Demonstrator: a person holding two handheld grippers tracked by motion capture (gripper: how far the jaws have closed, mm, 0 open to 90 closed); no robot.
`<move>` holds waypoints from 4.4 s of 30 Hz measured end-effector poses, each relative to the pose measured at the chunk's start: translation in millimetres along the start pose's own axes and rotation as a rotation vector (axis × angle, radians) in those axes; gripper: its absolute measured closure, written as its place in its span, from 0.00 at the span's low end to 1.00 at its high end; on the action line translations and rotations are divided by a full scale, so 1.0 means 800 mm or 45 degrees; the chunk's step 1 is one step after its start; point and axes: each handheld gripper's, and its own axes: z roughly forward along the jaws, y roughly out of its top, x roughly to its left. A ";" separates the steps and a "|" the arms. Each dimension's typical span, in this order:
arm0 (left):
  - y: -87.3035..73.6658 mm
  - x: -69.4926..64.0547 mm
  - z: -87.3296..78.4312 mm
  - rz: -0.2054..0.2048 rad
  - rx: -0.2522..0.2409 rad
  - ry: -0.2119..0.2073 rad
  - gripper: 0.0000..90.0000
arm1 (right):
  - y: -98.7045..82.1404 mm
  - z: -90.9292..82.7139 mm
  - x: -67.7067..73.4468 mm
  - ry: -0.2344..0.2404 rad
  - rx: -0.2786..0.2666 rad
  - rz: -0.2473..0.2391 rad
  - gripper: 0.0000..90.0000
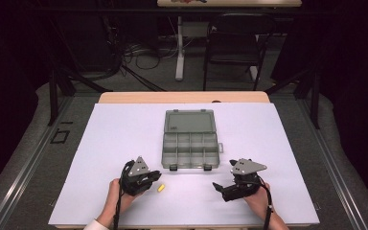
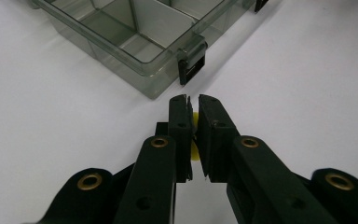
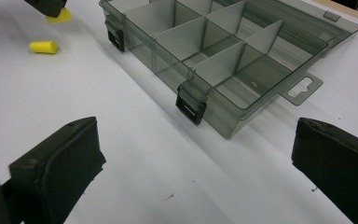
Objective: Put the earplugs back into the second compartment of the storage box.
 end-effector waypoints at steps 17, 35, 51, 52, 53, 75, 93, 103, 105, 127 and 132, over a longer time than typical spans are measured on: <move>0.003 0.004 -0.011 0.019 -0.067 0.115 0.93 | 0.000 0.000 0.002 -0.004 0.002 -0.011 0.01; 0.017 0.011 -0.022 0.031 -0.153 0.187 0.93 | 0.001 0.002 0.002 -0.004 0.004 -0.011 0.01; 0.035 0.020 -0.024 0.022 -0.216 0.196 0.93 | 0.001 0.001 0.002 -0.002 0.003 -0.009 0.01; 0.037 0.020 -0.024 0.020 -0.223 0.195 0.93 | 0.001 0.001 0.002 -0.001 0.003 -0.009 0.01; 0.038 0.020 -0.024 0.021 -0.221 0.192 0.93 | 0.001 0.001 0.002 -0.003 0.003 -0.011 0.01; 0.060 0.028 -0.021 0.036 -0.267 0.191 0.92 | 0.000 0.002 0.003 -0.010 0.006 -0.015 0.01; 0.081 0.025 -0.001 0.105 -0.246 0.173 0.92 | -0.002 0.001 0.001 -0.013 -0.013 -0.020 0.00; 0.093 0.028 0.006 0.106 -0.260 0.182 0.92 | -0.003 0.002 0.000 -0.002 -0.030 -0.014 0.00; 0.095 0.030 0.008 0.097 -0.268 0.174 0.92 | -0.003 0.002 -0.001 -0.001 -0.027 -0.012 0.00; 0.129 0.033 0.039 0.121 -0.240 0.165 0.92 | -0.003 0.002 -0.001 -0.006 -0.013 -0.012 0.00; 0.131 0.034 0.046 0.123 -0.230 0.159 0.92 | -0.003 0.002 -0.002 -0.005 -0.016 -0.002 0.00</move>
